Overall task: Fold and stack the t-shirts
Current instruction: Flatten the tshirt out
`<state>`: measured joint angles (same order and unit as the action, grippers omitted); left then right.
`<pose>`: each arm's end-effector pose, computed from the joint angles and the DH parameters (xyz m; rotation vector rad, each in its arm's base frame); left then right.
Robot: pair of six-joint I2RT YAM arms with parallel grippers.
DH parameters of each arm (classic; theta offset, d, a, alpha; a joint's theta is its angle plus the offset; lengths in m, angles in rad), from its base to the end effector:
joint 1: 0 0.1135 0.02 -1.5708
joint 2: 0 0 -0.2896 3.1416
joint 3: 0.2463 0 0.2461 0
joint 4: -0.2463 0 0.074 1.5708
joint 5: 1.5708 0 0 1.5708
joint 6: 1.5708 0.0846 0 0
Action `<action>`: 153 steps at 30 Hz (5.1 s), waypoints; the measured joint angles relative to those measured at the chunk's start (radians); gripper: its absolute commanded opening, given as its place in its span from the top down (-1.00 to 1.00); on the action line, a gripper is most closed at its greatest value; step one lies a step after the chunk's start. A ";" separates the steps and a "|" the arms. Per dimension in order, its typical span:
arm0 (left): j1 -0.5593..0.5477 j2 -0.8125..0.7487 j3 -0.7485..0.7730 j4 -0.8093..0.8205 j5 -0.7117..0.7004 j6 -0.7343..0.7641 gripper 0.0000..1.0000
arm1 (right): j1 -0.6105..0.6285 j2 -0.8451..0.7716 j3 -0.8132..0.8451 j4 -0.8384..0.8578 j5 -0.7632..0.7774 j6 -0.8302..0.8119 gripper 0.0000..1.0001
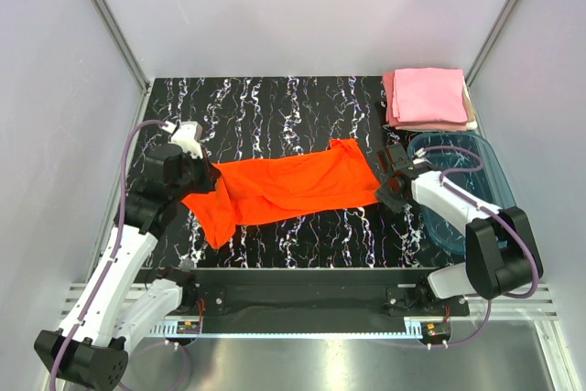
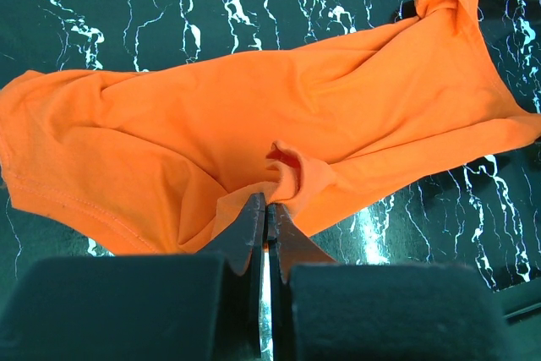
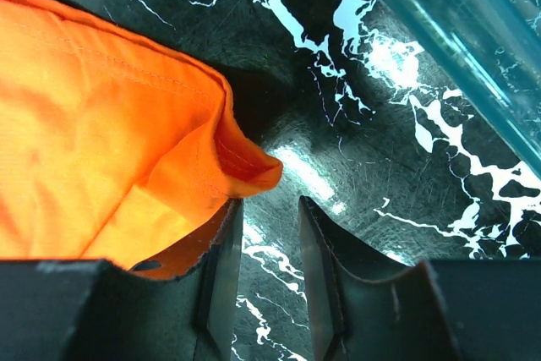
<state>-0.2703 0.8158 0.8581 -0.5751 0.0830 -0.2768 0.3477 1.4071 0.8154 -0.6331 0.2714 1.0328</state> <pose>0.1849 -0.0585 0.3140 0.0436 2.1286 -0.4136 0.2494 0.0663 0.1696 0.9692 2.5258 0.0162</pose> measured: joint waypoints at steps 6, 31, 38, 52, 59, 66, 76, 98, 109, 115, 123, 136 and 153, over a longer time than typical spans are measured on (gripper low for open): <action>0.000 0.000 0.000 0.000 0.000 0.000 1.00 | 0.000 -0.032 0.000 -0.002 -0.023 0.001 0.21; 0.000 -0.003 0.000 0.000 0.001 -0.001 1.00 | 0.000 -0.012 -0.058 0.006 -0.040 0.027 0.19; 0.000 -0.003 0.000 0.000 0.001 -0.001 1.00 | 0.000 0.012 -0.065 0.023 0.013 0.032 0.20; 0.000 -0.002 0.000 0.000 0.001 0.000 1.00 | 0.000 0.011 -0.064 0.034 0.031 0.032 0.19; 0.000 -0.002 0.000 0.000 0.002 -0.001 1.00 | 0.000 -0.019 -0.064 0.034 0.024 0.042 0.18; 0.000 -0.002 0.000 0.000 0.008 -0.001 1.00 | 0.000 -0.039 -0.064 0.034 0.025 0.048 0.17; 0.000 -0.001 0.000 0.000 0.011 -0.001 1.00 | 0.000 0.042 -0.056 0.043 0.054 0.049 0.15; 0.000 0.000 0.000 0.000 0.011 -0.001 1.00 | 0.000 0.144 0.000 0.140 0.077 0.003 1.00; 0.000 0.016 0.346 -0.086 0.009 0.018 1.00 | 0.000 -0.221 0.280 -0.106 0.038 -0.179 1.00; 0.000 -0.082 0.599 -0.076 0.059 -0.033 1.00 | 0.000 -0.546 0.577 -0.226 -0.005 -0.250 1.00; 0.000 -0.278 0.763 -0.030 0.258 -0.164 1.00 | 0.000 -0.776 0.806 -0.361 -0.111 -0.235 1.00; 0.000 -0.149 0.722 -0.029 0.136 0.038 1.00 | 0.000 -0.528 0.749 -0.240 -0.102 -0.300 1.00; 0.004 0.446 0.983 0.002 -0.173 0.385 1.00 | -0.025 0.053 1.056 -0.013 -0.072 -0.436 1.00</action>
<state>-0.2665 1.2617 1.8416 -0.5732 -0.0898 0.1078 0.3225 1.4601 1.8717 -0.6464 0.1997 0.5972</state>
